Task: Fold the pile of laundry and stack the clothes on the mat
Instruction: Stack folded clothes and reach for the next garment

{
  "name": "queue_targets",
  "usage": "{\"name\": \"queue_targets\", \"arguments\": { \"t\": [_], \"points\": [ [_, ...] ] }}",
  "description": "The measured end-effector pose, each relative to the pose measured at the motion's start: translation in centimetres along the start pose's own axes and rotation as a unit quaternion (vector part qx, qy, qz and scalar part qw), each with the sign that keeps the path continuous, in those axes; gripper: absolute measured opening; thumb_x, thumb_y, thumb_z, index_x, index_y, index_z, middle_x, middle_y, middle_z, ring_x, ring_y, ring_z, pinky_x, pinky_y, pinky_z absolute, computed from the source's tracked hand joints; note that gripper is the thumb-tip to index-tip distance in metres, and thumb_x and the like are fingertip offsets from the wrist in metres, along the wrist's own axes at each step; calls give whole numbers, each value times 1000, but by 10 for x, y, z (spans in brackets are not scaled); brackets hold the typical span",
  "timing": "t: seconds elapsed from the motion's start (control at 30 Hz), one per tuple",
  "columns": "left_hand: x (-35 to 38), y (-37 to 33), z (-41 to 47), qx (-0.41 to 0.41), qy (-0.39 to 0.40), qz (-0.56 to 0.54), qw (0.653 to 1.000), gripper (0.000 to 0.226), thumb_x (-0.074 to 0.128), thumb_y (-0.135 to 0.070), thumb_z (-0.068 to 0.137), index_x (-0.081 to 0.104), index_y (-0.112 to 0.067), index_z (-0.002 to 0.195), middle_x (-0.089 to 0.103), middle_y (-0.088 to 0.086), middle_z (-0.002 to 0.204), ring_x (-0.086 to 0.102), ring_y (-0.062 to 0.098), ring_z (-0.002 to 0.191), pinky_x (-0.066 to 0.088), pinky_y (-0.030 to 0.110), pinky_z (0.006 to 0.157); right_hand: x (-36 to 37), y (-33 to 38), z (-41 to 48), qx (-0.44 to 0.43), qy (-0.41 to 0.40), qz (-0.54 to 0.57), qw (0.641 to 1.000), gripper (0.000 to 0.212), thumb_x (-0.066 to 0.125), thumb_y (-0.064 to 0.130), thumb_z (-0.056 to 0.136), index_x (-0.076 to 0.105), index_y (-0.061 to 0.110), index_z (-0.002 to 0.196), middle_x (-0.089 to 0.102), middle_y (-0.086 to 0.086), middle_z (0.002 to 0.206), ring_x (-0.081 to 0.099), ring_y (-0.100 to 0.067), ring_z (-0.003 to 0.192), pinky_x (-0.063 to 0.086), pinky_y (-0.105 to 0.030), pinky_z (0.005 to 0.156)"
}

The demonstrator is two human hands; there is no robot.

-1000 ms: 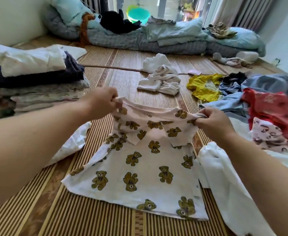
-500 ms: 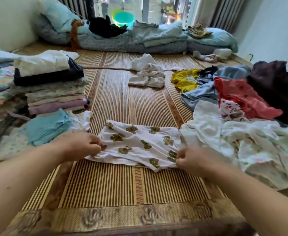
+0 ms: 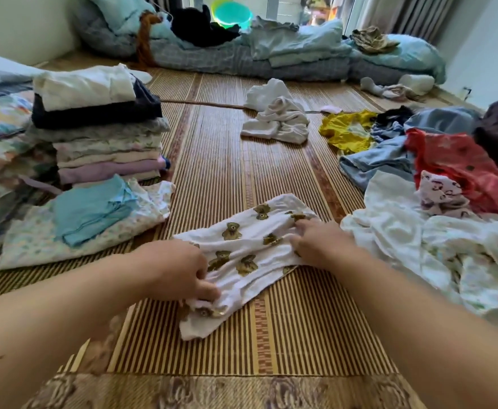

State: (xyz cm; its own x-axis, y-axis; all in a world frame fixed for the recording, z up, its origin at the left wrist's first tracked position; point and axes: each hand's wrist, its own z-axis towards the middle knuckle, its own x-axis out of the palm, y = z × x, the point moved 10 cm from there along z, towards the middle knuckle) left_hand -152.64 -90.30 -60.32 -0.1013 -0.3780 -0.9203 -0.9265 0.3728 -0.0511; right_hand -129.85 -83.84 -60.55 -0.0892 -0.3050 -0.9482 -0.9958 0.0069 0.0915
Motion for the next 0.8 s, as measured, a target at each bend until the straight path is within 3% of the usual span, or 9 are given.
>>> {"name": "queue_targets", "arguments": {
  "t": [0.1, 0.2, 0.23, 0.33, 0.47, 0.53, 0.63, 0.73, 0.8],
  "points": [
    [6, -41, -9, 70, 46, -81, 993, 50, 52, -74, 80, 68, -32, 103, 65, -17, 85, 57, -1, 72, 44, 22, 62, -10, 9, 38, -42, 19, -24, 999, 62, 41, 11, 92, 34, 45, 144, 35, 7, 152, 43, -29, 129, 34, -53, 108],
    [15, -79, -14, 137, 104, -153, 973, 58, 54, -65, 86, 52, -35, 135, 66, -17, 115, 54, -9, 86, 36, 12, 70, -28, 23, 48, -85, -87, -50, 991, 66, 47, 0, 89, 46, 45, 137, 43, 10, 147, 45, -24, 127, 42, -41, 102],
    [14, -86, -14, 147, 100, -165, 970, 60, 55, -63, 87, 46, -36, 139, 66, -18, 111, 52, -13, 80, 33, 8, 67, -34, 28, 44, -102, -135, -32, 985, 62, 47, 0, 89, 51, 42, 135, 45, 10, 147, 44, -22, 129, 40, -40, 104],
    [-15, -80, -5, 135, -21, -191, 972, 41, 61, -54, 86, 57, -41, 125, 57, -20, 80, 49, -12, 67, 32, 9, 60, -37, 40, 11, -157, -223, 77, 959, 43, 53, 3, 90, 64, 25, 125, 59, 0, 133, 51, -23, 121, 42, -42, 104],
    [-31, -51, -2, 128, -88, -105, 982, 45, 68, -53, 77, 50, -50, 118, 40, -26, 103, 44, -4, 93, 38, 15, 78, -24, 63, -76, -303, -227, 154, 913, 15, 64, 18, 88, 72, 17, 101, 65, 6, 92, 56, -7, 78, 52, -23, 71],
    [-18, -34, -2, 111, -69, -60, 990, 53, 67, -52, 77, 44, -51, 124, 35, -22, 111, 37, 1, 107, 35, 20, 92, -9, 68, -114, -344, -169, 149, 911, 21, 60, 38, 84, 71, 21, 91, 60, 13, 82, 53, -1, 70, 43, -11, 64],
    [-15, -14, -6, 88, -95, -77, 989, 43, 63, -36, 83, 48, -49, 121, 40, -22, 110, 43, 0, 102, 36, 16, 84, 20, 65, -133, -312, -94, 82, 942, 43, 49, 64, 79, 67, 28, 92, 56, 17, 84, 50, -1, 76, 39, -11, 68],
    [-21, -9, -13, 77, -154, -63, 983, 26, 56, -25, 90, 59, -38, 112, 54, -17, 104, 48, 0, 85, 38, 14, 69, 23, 72, -143, -297, -134, 28, 945, 32, 50, 50, 87, 69, 25, 93, 64, 11, 90, 55, -9, 80, 48, -23, 78],
    [-28, -6, -19, 65, -197, -66, 976, 15, 54, -23, 90, 62, -33, 97, 53, -19, 90, 50, 4, 79, 37, 15, 62, 15, 75, -148, -289, -175, 30, 941, 18, 56, 30, 86, 71, 21, 81, 67, 7, 77, 58, -12, 67, 48, -26, 66]
  ]
}}
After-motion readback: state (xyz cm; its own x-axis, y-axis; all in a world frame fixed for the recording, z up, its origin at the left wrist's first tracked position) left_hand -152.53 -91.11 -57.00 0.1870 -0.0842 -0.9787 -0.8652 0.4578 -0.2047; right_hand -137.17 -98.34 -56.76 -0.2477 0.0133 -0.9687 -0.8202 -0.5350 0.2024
